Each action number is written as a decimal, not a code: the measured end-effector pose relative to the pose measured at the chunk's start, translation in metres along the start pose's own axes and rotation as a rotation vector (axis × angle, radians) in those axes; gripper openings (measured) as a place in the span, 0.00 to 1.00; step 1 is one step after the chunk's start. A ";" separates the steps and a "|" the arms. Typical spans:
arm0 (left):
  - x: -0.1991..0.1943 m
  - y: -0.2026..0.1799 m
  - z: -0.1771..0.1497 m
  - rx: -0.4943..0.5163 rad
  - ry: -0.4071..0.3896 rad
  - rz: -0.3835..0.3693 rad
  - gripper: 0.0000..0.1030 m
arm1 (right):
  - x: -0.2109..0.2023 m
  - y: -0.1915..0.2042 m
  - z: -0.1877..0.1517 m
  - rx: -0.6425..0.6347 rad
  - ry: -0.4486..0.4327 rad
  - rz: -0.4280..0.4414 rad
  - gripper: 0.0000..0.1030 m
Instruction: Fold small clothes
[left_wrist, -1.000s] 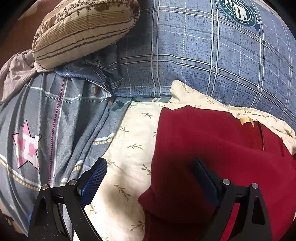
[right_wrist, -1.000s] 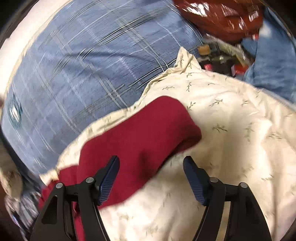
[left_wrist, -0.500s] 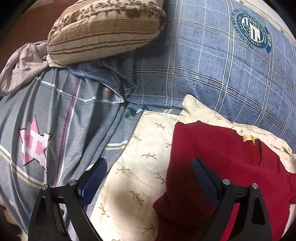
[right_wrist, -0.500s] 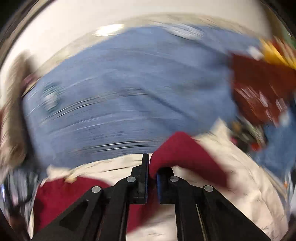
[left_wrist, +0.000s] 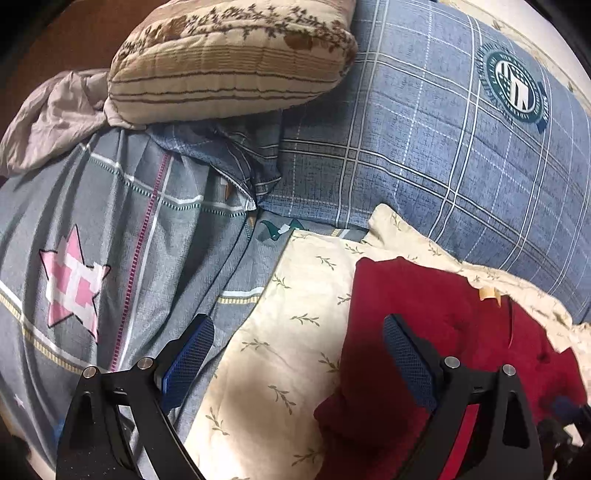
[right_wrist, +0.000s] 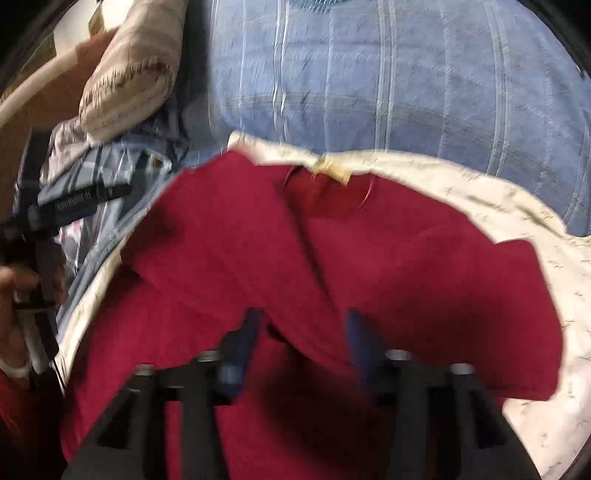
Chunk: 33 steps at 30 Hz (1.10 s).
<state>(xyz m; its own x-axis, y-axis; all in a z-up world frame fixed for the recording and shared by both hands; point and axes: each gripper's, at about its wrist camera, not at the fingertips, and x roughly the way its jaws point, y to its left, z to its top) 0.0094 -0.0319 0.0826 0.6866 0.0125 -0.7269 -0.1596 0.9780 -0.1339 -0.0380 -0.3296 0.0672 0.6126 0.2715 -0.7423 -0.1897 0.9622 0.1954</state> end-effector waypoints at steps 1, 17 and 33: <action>0.000 0.000 -0.001 0.001 0.002 -0.002 0.90 | -0.001 0.001 0.005 0.003 -0.017 0.008 0.61; 0.004 0.008 0.005 -0.007 -0.002 0.027 0.90 | 0.077 0.104 0.035 -0.159 0.025 0.113 0.60; -0.007 0.016 0.004 -0.028 -0.038 0.016 0.90 | 0.069 0.127 0.049 -0.077 -0.037 0.216 0.11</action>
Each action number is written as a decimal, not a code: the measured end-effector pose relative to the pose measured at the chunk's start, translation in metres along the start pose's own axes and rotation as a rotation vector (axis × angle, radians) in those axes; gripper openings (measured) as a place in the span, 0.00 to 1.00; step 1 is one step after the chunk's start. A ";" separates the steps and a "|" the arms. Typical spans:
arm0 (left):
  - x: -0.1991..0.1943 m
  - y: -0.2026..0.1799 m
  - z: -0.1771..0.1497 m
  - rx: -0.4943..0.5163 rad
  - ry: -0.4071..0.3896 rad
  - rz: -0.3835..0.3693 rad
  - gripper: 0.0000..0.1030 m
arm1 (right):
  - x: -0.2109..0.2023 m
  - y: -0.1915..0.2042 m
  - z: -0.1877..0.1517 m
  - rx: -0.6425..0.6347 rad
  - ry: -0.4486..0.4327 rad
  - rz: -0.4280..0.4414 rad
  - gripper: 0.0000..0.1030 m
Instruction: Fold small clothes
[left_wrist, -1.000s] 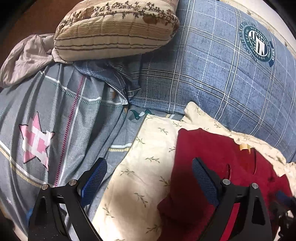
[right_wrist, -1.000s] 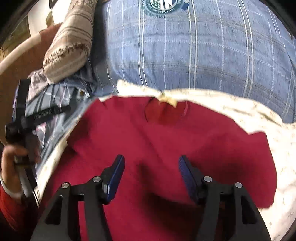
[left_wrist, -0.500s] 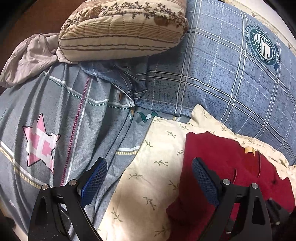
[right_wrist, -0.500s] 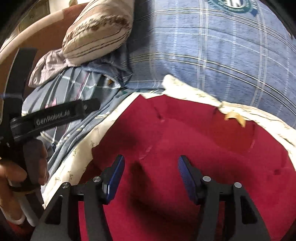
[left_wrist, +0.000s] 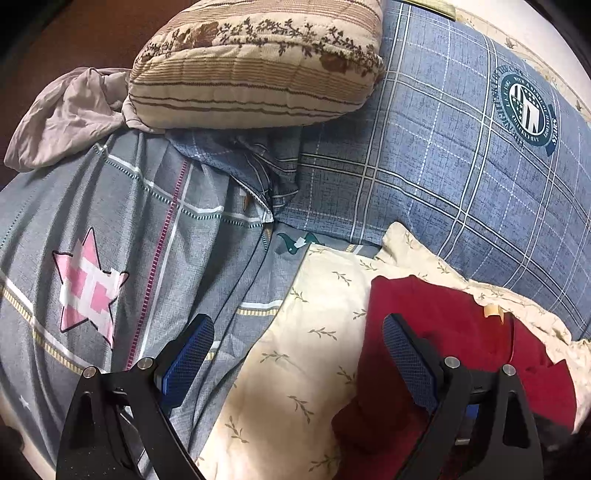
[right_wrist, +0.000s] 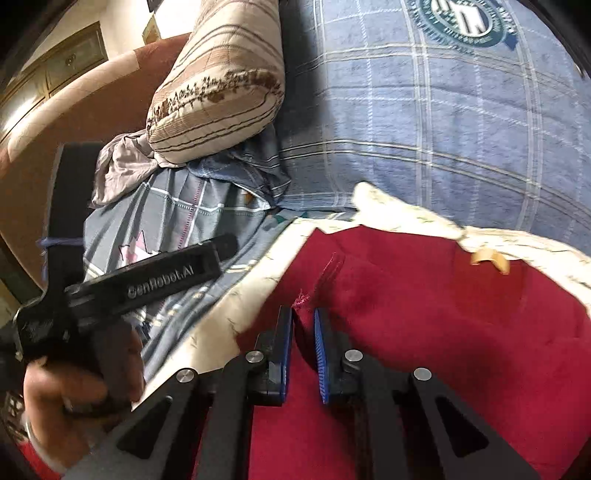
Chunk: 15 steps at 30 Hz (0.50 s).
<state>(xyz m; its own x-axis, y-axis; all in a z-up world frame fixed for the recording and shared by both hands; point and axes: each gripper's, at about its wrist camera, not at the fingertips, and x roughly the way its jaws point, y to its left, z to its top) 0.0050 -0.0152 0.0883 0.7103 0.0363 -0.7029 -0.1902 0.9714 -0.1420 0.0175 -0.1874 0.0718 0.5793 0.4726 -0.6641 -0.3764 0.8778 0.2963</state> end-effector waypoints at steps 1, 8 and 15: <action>0.001 -0.001 -0.001 0.004 0.005 0.003 0.90 | 0.012 -0.001 -0.002 0.013 0.036 0.006 0.16; -0.004 -0.020 -0.006 0.078 0.001 -0.039 0.90 | -0.059 -0.059 -0.021 0.127 -0.012 -0.056 0.51; 0.006 -0.052 -0.025 0.208 0.056 -0.059 0.90 | -0.134 -0.159 -0.056 0.227 0.005 -0.456 0.54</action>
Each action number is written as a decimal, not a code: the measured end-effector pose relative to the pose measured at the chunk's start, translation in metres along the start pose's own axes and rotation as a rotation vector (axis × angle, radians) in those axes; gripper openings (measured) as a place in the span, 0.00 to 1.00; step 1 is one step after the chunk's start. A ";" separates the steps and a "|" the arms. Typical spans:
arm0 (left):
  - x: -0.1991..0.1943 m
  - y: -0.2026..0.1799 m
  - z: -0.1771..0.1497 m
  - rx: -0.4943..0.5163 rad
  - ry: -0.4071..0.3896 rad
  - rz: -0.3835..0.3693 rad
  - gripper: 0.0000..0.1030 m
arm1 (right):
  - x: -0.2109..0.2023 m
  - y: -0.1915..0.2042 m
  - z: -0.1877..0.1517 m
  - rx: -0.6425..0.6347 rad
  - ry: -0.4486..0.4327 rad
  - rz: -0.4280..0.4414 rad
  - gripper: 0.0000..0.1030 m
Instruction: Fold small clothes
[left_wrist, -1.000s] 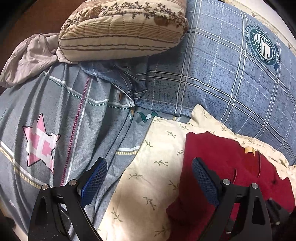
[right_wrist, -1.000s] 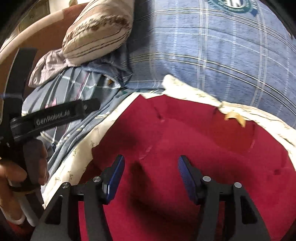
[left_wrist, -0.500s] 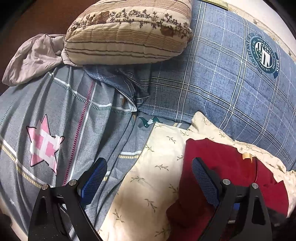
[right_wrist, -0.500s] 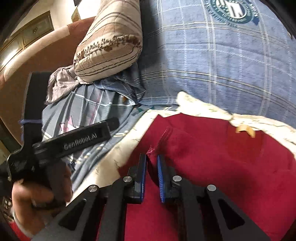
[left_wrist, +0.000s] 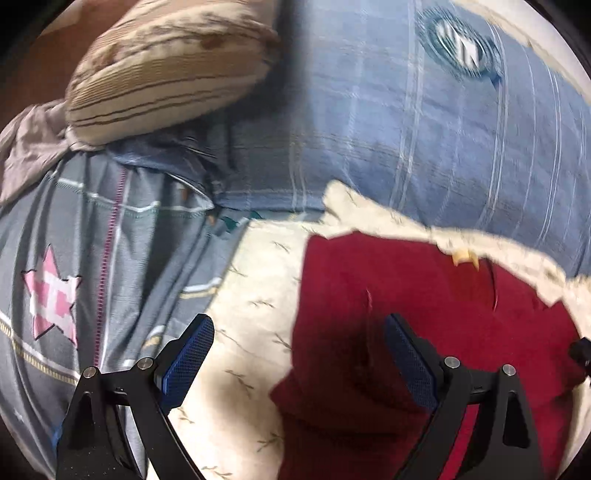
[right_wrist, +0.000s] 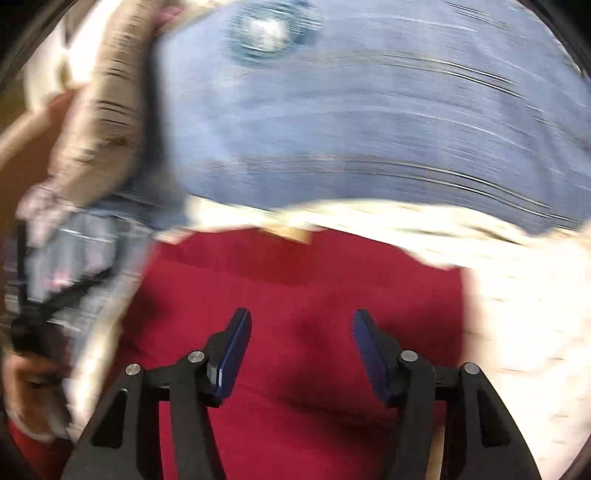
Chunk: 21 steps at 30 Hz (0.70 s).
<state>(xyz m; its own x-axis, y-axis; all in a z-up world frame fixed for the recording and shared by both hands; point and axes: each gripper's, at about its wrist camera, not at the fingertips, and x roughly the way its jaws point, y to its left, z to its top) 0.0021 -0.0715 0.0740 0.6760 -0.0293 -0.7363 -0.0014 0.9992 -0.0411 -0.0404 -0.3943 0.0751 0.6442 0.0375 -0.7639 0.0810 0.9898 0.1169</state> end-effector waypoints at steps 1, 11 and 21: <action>0.005 -0.004 -0.001 0.018 0.016 0.007 0.90 | 0.005 -0.013 -0.005 0.018 0.018 -0.034 0.46; 0.039 -0.021 -0.004 0.059 0.090 0.063 0.90 | 0.002 -0.022 -0.008 -0.021 -0.016 -0.011 0.32; 0.049 -0.011 -0.003 0.005 0.119 0.019 0.93 | 0.086 -0.020 0.021 -0.003 0.062 -0.018 0.32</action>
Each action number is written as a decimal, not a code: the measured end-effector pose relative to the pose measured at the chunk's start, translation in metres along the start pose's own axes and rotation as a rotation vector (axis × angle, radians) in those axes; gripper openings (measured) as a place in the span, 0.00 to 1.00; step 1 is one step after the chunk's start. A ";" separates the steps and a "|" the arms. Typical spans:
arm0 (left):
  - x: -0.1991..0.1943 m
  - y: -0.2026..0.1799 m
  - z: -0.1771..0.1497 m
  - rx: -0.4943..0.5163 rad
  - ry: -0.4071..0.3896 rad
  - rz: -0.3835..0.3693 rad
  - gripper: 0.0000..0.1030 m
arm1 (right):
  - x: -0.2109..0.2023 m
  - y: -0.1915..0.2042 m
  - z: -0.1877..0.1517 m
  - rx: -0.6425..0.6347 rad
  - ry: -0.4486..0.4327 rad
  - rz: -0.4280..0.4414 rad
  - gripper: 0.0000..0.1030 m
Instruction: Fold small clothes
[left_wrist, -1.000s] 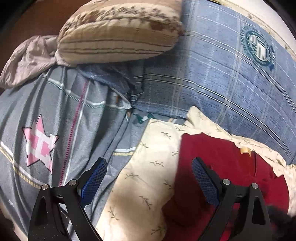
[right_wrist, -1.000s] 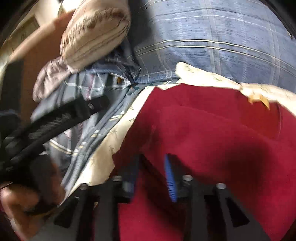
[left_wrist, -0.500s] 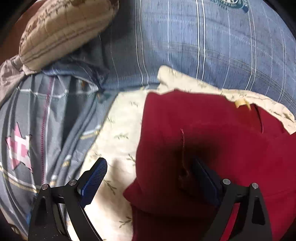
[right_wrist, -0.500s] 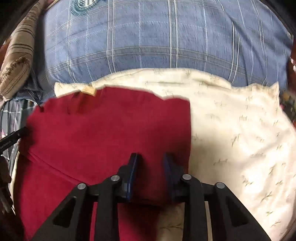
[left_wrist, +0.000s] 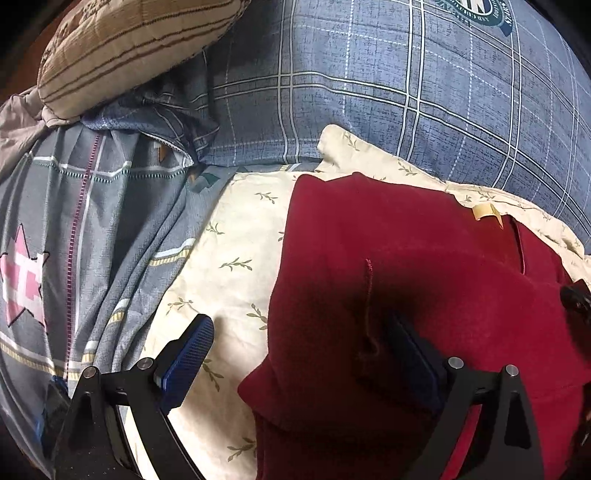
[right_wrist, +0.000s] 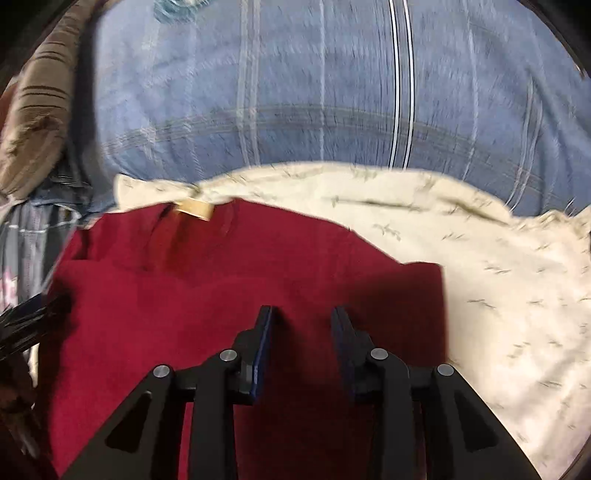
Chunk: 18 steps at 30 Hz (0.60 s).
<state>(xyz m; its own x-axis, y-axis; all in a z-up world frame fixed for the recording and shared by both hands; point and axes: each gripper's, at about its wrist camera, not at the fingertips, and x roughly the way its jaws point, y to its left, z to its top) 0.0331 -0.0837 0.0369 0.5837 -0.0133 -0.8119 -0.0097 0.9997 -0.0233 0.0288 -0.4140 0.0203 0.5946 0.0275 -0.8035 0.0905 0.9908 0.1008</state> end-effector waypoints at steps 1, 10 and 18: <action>0.001 0.000 0.000 0.000 0.000 0.000 0.93 | 0.003 -0.003 0.002 0.011 -0.012 -0.004 0.33; 0.001 0.000 0.000 -0.001 -0.001 -0.001 0.93 | -0.042 -0.009 -0.009 0.050 -0.029 0.036 0.46; -0.001 -0.002 -0.001 0.004 -0.010 0.006 0.93 | -0.059 -0.018 -0.056 -0.005 -0.011 -0.036 0.48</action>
<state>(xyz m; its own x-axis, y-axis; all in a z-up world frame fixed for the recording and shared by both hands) 0.0316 -0.0852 0.0367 0.5913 -0.0067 -0.8064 -0.0103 0.9998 -0.0159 -0.0531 -0.4258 0.0330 0.6000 -0.0099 -0.7999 0.1078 0.9918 0.0686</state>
